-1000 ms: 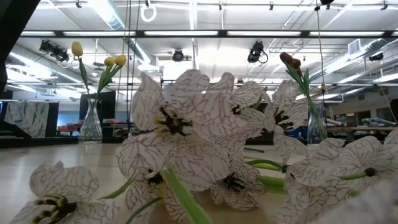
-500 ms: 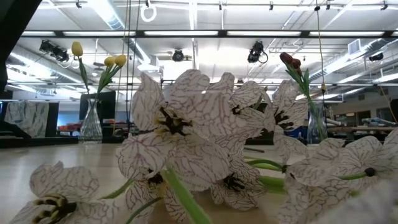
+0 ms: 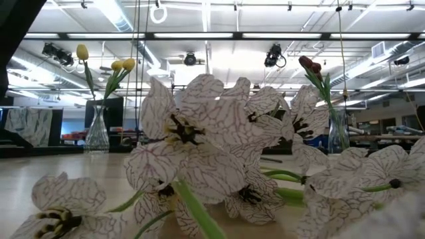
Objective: Sort flowers into vase by color
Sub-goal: Put the top left white flowers into the purple vase
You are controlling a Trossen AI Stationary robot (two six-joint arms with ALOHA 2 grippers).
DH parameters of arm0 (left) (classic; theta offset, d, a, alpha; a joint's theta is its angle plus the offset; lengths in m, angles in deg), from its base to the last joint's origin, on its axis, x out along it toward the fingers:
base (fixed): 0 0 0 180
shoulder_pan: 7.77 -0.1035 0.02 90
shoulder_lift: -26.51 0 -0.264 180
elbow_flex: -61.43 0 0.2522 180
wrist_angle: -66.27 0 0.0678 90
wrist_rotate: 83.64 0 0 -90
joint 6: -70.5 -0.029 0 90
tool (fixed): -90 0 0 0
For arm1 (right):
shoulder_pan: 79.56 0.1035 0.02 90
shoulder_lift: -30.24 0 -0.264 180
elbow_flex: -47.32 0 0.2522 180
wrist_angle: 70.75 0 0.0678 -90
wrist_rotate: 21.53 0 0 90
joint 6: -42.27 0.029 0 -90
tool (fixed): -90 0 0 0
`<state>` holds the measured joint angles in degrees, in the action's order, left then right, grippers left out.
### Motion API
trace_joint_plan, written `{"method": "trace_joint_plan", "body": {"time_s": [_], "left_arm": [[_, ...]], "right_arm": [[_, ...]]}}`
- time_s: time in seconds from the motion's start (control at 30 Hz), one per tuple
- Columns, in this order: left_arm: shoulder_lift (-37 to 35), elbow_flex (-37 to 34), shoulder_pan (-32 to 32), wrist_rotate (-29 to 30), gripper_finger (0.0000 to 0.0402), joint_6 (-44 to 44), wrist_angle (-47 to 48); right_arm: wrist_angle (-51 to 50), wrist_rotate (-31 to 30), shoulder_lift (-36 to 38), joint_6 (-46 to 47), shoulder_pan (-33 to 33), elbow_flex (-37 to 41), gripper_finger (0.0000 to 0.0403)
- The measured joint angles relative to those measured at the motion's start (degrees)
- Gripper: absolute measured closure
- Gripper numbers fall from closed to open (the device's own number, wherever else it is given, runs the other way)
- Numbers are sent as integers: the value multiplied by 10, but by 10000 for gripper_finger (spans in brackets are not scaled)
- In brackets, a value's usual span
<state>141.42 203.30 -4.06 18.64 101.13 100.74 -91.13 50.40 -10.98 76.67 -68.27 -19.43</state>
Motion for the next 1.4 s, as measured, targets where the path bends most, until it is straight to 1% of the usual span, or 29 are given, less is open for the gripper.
{"method": "trace_joint_plan", "body": {"time_s": [0.13, 0.33, 0.43, 0.53, 0.6, 0.83, 1.03, 1.2, 1.4], "left_arm": [[0, 0, 1, -2, 384, 9, 2], [0, 0, 1, -14, 384, 15, 3], [5, 0, 1, -16, 384, 23, 2], [16, 0, 1, -52, 384, 42, -7], [24, 1, 2, -63, 384, 47, -17], [35, 0, 2, -45, 384, 45, -19], [20, 0, -3, -25, 384, 38, -15], [10, 0, -3, -24, 384, 27, -13], [10, 0, -3, -26, 384, 34, -8]], "right_arm": [[17, 13, -6, -1, 0, 0, 133], [22, 8, -9, -6, -3, 0, 135], [24, 6, -8, -9, -7, 0, 142], [24, -2, -11, -10, -9, 0, 156], [24, -2, -13, -9, -10, 0, 167], [27, 14, -18, -1, -6, 0, 203], [18, 37, -10, -10, -6, 0, 210], [4, 25, -3, -15, -6, 0, 213], [1, 15, -1, -21, -6, 0, 234]]}}
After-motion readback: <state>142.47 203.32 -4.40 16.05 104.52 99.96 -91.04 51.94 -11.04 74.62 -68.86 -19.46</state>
